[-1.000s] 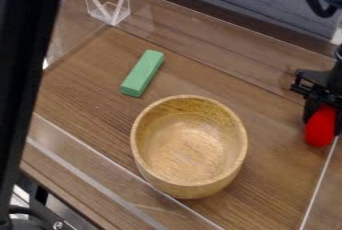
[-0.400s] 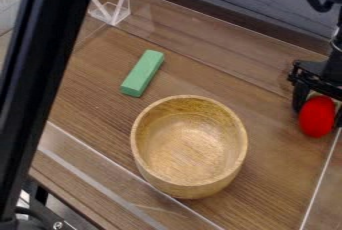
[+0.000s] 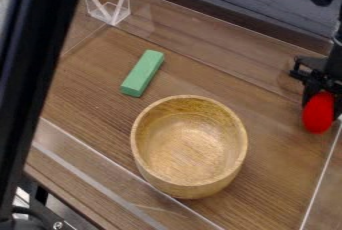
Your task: Move the red object to the left side of the table
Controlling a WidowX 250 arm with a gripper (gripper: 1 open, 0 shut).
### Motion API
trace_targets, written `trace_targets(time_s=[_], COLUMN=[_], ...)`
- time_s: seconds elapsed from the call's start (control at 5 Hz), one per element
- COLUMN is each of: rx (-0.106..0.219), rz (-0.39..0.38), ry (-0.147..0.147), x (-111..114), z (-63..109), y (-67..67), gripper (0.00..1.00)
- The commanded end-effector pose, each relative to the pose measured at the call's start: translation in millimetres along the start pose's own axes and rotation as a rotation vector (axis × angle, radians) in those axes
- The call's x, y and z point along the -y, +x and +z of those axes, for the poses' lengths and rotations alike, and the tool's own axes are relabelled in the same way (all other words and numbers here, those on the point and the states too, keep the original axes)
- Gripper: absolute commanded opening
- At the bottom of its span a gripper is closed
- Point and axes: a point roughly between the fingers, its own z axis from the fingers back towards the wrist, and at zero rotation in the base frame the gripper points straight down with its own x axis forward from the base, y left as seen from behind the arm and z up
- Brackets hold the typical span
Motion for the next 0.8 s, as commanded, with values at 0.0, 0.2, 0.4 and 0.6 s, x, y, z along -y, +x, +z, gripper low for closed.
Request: trace_targets(time_s=[0.0,0.2,0.4,0.6], rx=[0.108,0.159,0.194,0.216], rz=[-0.022,0.015,0.041,0.023], ry=[-0.048,-0.061,-0.068,-0.078], x=[-17.8,-28.9,-38.8,-62.1], z=[57.2,97.4,131.8,169.4], y=[3.5,-7.0,-16.6,-28.5], gripper=[0.00,0.00,0.00,0.00])
